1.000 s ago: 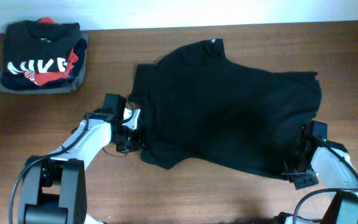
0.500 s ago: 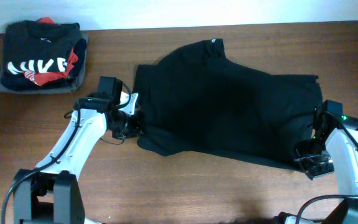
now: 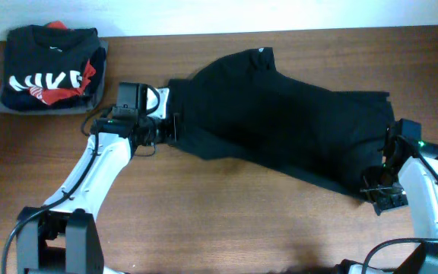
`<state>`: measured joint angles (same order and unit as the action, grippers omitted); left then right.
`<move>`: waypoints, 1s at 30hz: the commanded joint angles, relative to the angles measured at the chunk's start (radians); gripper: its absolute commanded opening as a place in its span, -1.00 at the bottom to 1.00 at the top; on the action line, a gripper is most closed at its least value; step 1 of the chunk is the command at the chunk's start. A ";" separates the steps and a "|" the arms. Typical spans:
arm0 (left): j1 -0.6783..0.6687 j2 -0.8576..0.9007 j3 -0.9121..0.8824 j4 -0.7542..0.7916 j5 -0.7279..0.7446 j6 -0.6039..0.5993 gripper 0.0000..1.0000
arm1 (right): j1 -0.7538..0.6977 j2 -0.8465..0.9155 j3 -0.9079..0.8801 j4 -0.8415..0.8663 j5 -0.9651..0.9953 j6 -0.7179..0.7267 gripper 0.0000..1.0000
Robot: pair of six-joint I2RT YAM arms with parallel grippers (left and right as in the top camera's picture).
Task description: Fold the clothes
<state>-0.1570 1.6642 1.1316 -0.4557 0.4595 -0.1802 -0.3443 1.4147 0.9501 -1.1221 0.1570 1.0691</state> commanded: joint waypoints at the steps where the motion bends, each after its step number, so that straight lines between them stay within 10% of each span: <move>1: 0.003 -0.009 0.019 0.071 -0.015 0.010 -0.99 | -0.004 -0.001 0.017 0.027 0.038 0.021 -0.90; 30: -0.018 0.195 0.019 0.397 -0.016 0.010 -0.99 | -0.003 0.082 0.017 0.369 0.031 0.020 -0.89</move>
<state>-0.1776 1.8317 1.1324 -0.0814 0.4595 -0.1799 -0.3443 1.4715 0.9512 -0.7650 0.1566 1.0763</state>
